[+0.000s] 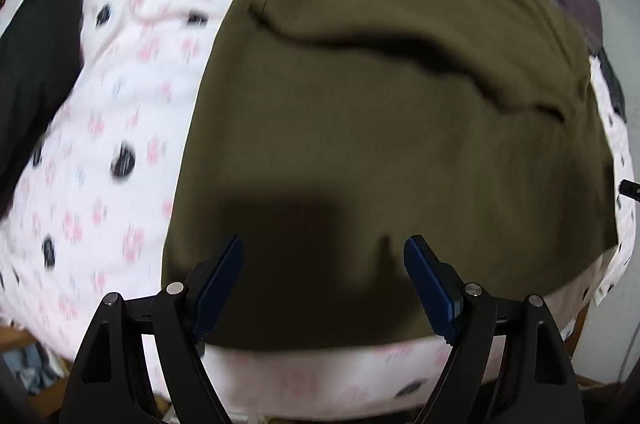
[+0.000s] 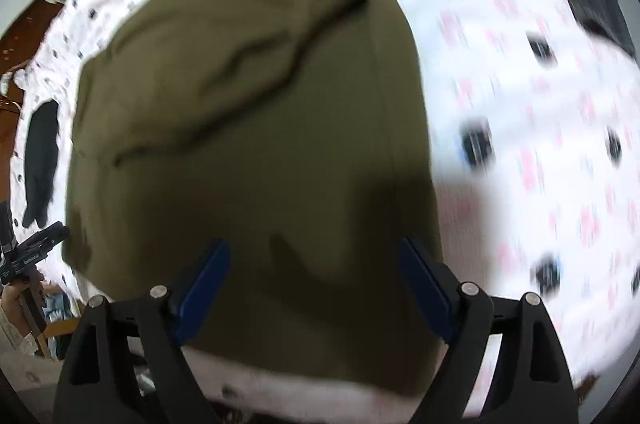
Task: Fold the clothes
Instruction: 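Grasp the hoodie hem edge with both grippers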
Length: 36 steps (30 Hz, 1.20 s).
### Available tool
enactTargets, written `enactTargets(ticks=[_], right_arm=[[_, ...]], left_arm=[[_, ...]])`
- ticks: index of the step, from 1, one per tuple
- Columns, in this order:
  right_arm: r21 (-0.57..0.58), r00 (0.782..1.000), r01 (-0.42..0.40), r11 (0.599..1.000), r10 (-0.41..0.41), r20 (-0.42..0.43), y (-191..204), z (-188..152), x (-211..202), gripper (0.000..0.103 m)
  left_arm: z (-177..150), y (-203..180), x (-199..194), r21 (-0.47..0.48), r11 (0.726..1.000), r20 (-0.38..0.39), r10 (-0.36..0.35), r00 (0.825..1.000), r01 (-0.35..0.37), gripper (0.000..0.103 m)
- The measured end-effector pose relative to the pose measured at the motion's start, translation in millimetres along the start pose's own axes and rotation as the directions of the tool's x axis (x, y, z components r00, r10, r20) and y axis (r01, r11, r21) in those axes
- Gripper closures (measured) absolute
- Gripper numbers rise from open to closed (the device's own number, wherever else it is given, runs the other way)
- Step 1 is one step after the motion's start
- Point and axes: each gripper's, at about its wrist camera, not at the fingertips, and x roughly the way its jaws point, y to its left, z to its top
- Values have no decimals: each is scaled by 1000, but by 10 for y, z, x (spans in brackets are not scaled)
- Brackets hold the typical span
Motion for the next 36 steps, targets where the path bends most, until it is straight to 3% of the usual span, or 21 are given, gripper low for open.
enactTargets(ticks=[4, 10, 18, 26, 36], right_arm=[[11, 999, 26, 1000, -26, -40, -23, -255, -45, 15], [49, 999, 13, 999, -11, -44, -120, -420, -44, 15], [93, 999, 32, 995, -28, -42, -285, -477, 30, 15], [126, 999, 4, 992, 2, -46, -487, -514, 77, 15], [72, 993, -39, 997, 46, -107, -552, -398, 366, 15]], left_arm=[[-84, 9, 32, -43, 999, -49, -10, 999, 8, 24], [-139, 41, 51, -8, 1000, -44, 7, 999, -8, 24], [-250, 212, 143, -76, 992, -44, -108, 993, 104, 24], [-245, 266, 90, -42, 982, -32, -183, 983, 182, 24], [26, 403, -55, -12, 988, 19, -156, 988, 156, 24]])
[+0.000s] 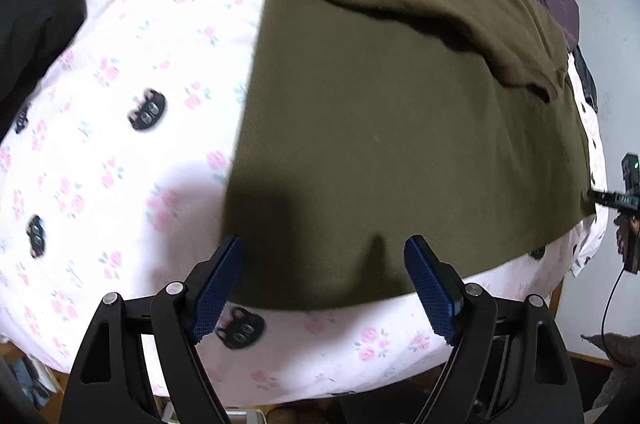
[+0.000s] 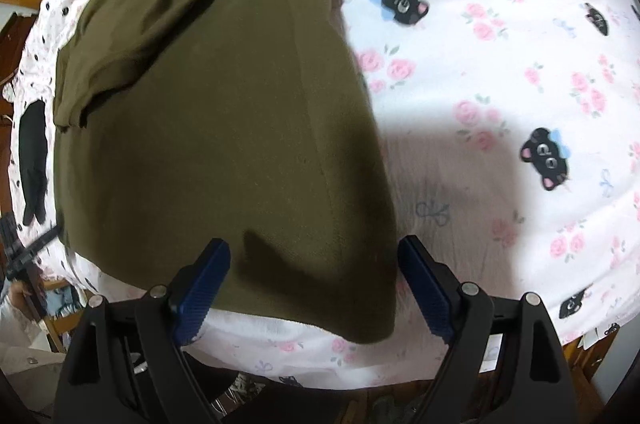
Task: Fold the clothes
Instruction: 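Grasp the hoodie hem edge with both grippers, then lift the hem and fold it over toward the collar with both grippers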
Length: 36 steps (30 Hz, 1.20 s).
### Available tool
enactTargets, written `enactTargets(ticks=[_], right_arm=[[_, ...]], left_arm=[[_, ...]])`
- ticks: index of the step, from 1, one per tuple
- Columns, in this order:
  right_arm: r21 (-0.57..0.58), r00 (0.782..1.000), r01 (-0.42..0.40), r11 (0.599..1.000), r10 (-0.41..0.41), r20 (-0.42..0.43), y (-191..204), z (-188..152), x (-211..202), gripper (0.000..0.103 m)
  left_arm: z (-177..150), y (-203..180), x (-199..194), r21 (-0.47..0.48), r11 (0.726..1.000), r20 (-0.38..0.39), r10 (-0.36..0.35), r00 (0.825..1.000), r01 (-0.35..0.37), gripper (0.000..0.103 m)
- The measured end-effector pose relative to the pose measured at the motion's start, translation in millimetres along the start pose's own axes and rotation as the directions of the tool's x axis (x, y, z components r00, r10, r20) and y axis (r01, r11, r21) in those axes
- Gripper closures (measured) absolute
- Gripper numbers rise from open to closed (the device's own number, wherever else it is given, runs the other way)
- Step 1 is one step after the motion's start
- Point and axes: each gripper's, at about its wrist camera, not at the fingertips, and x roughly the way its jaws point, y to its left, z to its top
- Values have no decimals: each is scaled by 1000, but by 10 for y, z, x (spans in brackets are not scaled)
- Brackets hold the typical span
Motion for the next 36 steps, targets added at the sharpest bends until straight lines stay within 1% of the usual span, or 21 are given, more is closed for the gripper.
enactTargets(ticks=[2, 5, 6, 7, 9, 11, 15, 16, 17, 18, 19, 20, 21, 22, 23, 24, 26, 28, 32, 36], right_arm=[[-9, 1000, 7, 1000, -7, -8, 13, -3, 44, 15], [-3, 1000, 6, 1000, -6, -8, -1, -5, 70, 15], [2, 1000, 1, 1000, -1, -8, -14, -6, 77, 15], [5, 1000, -4, 1000, 4, -9, -23, -6, 81, 15], [9, 1000, -16, 1000, 17, -12, -40, -8, 92, 14], [8, 999, -30, 1000, 30, -19, -43, -14, 106, 14], [-8, 998, -47, 999, 47, -33, 8, -34, 153, 16], [-12, 998, -43, 999, 42, -37, 18, -43, 162, 19], [-16, 998, -37, 999, 36, -41, 28, -53, 172, 27], [-19, 999, -32, 999, 31, -45, 37, -62, 181, 39], [-18, 999, -19, 1000, 18, -46, 35, -68, 182, 45], [-10, 999, -15, 1000, 14, -44, 22, -71, 176, 57], [0, 999, -30, 1000, 30, -46, 2, -74, 171, 71], [10, 998, -48, 999, 48, -47, -20, -77, 166, 79], [14, 997, -58, 998, 59, -51, -30, -82, 164, 88], [11, 997, -63, 998, 64, -54, -28, -87, 162, 88], [6, 996, -63, 998, 63, -57, -22, -88, 154, 90], [7, 996, -71, 997, 71, -52, -22, -91, 115, 92], [9, 994, -107, 994, 107, -29, 12, -58, -6, 95], [17, 984, -178, 984, 178, 2, 42, -19, -206, 95]], left_arm=[[-7, 25, -7, -5, 1000, 2, 12, 1000, -12, 24], [24, 70, 66, -5, 1000, -26, 30, 999, -30, 24], [3, 143, 104, -5, 999, -37, 32, 999, -32, 24], [-52, 263, 157, -10, 1000, -52, 27, 998, -28, 24], [-77, 289, 249, -29, 1000, -84, 3, 996, -5, 24], [-116, 261, 296, -28, 999, -95, -17, 995, 15, 24], [-154, 143, 337, -1, 1000, -97, -30, 995, 30, 24], [-156, 129, 338, -4, 999, -96, -33, 995, 33, 24], [-154, 125, 334, -15, 999, -95, -43, 995, 42, 24], [-155, 126, 326, -30, 998, -91, -56, 994, 53, 24], [-162, 135, 311, -48, 997, -85, -72, 994, 68, 27], [-169, 143, 295, -60, 995, -79, -81, 994, 77, 37], [-176, 148, 280, -67, 995, -76, -80, 994, 75, 45], [-187, 152, 272, -69, 996, -78, -68, 995, 63, 61], [-198, 158, 263, -72, 996, -81, -61, 995, 55, 68], [-207, 161, 256, -75, 995, -83, -66, 994, 60, 69], [-210, 155, 241, -77, 995, -89, -73, 993, 67, 80], [-195, 106, 181, -62, 996, -87, -73, 994, 68, 86], [-179, 21, 14, -51, 996, -67, -71, 995, 67, 92], [-198, 32, -252, -88, 990, -13, -109, 994, 108, 94]])
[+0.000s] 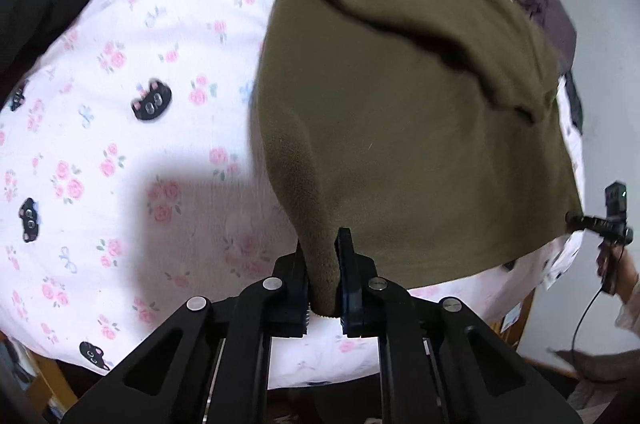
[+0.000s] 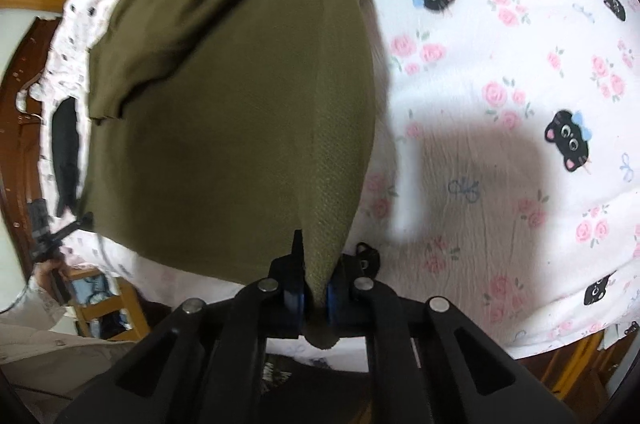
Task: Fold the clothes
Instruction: 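Lift the hem and fold it over toward the collar with both grippers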
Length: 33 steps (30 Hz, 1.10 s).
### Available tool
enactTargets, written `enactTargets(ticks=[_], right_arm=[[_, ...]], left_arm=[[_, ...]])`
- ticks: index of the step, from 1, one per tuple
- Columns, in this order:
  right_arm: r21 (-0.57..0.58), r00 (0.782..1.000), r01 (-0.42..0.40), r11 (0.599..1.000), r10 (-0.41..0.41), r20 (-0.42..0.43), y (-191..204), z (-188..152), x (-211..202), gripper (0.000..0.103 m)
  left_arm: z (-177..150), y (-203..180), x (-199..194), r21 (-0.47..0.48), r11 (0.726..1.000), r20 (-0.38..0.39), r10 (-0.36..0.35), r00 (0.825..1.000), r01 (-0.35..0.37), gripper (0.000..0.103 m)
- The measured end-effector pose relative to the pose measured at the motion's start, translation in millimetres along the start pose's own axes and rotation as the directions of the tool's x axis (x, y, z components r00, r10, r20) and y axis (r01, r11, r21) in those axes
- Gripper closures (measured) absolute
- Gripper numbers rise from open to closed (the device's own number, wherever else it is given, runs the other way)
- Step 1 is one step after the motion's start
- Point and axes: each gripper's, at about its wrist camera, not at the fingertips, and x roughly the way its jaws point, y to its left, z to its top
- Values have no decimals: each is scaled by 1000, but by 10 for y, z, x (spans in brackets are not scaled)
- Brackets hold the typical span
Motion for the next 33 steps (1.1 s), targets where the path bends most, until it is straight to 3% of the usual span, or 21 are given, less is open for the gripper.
enactTargets(ticks=[4, 9, 17, 22, 33], right_arm=[[18, 994, -104, 994, 103, 42, 40, 110, -245, 95], [20, 974, -195, 981, 191, 124, 207, 438, -490, 95], [-20, 935, -264, 964, 261, 240, 354, 1159, -919, 95], [-62, 930, -257, 965, 264, 257, 476, 1628, -1034, 95], [-86, 949, -182, 979, 198, 247, 551, 2517, -850, 95]], left_arm=[[90, 355, -344, -6, 1000, 57, -28, 998, 29, 95], [422, 191, -430, -15, 999, 144, -41, 989, 43, 95], [1246, 158, -584, -17, 999, 248, -35, 968, 40, 95], [1735, 131, -483, -12, 1000, 255, -14, 967, 18, 95], [2699, 158, -63, -47, 998, 215, 43, 976, -34, 95]])
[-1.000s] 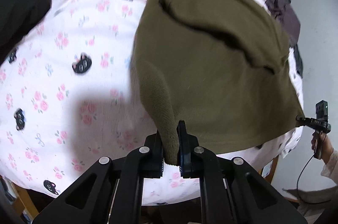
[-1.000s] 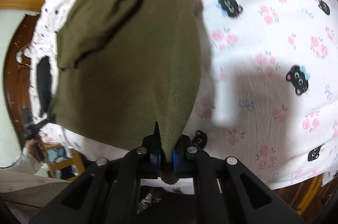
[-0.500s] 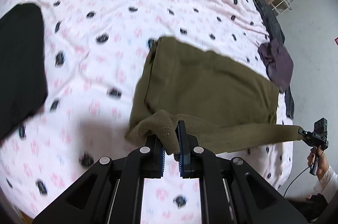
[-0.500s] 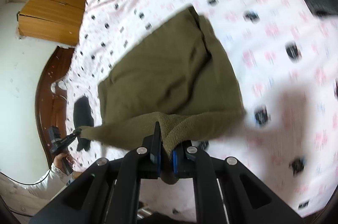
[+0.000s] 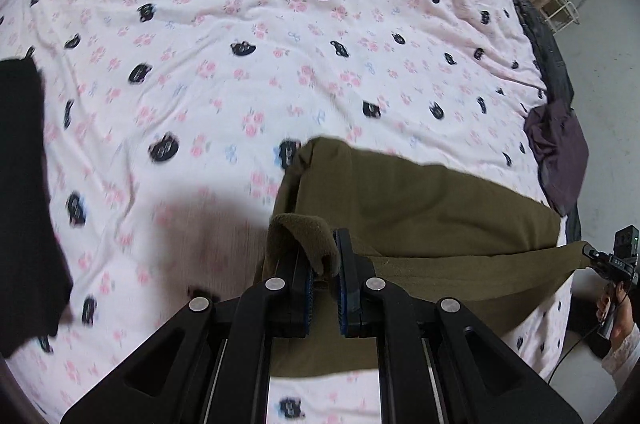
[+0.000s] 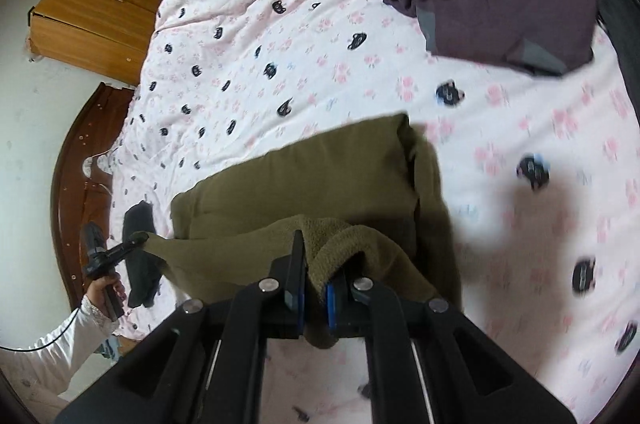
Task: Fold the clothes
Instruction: 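Lift the hem and fold it over toward the collar with both grippers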
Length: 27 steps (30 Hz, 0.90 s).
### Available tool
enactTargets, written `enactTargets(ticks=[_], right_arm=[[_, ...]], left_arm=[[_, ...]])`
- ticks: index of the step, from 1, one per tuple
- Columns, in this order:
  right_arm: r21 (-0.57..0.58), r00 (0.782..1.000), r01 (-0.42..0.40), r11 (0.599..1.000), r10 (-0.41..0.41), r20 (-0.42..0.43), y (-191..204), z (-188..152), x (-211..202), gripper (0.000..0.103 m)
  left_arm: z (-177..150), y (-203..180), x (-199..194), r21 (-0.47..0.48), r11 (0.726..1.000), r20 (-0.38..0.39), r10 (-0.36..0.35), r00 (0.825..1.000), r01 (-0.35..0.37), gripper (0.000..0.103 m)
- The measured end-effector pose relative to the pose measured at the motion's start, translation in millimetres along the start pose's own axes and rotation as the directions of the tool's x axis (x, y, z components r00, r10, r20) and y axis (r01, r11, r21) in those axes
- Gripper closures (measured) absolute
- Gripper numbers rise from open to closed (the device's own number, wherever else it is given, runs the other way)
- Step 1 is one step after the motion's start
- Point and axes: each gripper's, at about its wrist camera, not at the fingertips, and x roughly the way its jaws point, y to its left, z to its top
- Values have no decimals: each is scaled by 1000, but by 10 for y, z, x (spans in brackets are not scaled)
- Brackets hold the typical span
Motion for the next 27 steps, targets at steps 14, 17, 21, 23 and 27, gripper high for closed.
enactTargets(ticks=[14, 17, 21, 23, 27], right_arm=[[97, 996, 67, 993, -61, -65, -368, 471, 601, 95], [104, 994, 79, 991, -70, -85, -417, 520, 693, 95], [103, 990, 101, 990, -89, -110, -436, 595, 784, 94], [97, 987, 109, 989, -96, -129, -429, 639, 829, 94], [87, 978, 131, 988, -114, -176, -412, 749, 899, 92]], left_arm=[[501, 56, 723, -36, 995, -95, 87, 992, -90, 95], [547, 62, 794, -38, 993, -107, 108, 988, -112, 94], [609, 62, 874, -51, 988, -121, 138, 983, -145, 92], [651, 49, 906, -43, 987, -128, 151, 980, -157, 92], [728, 55, 943, -59, 985, -152, 150, 977, -160, 88]])
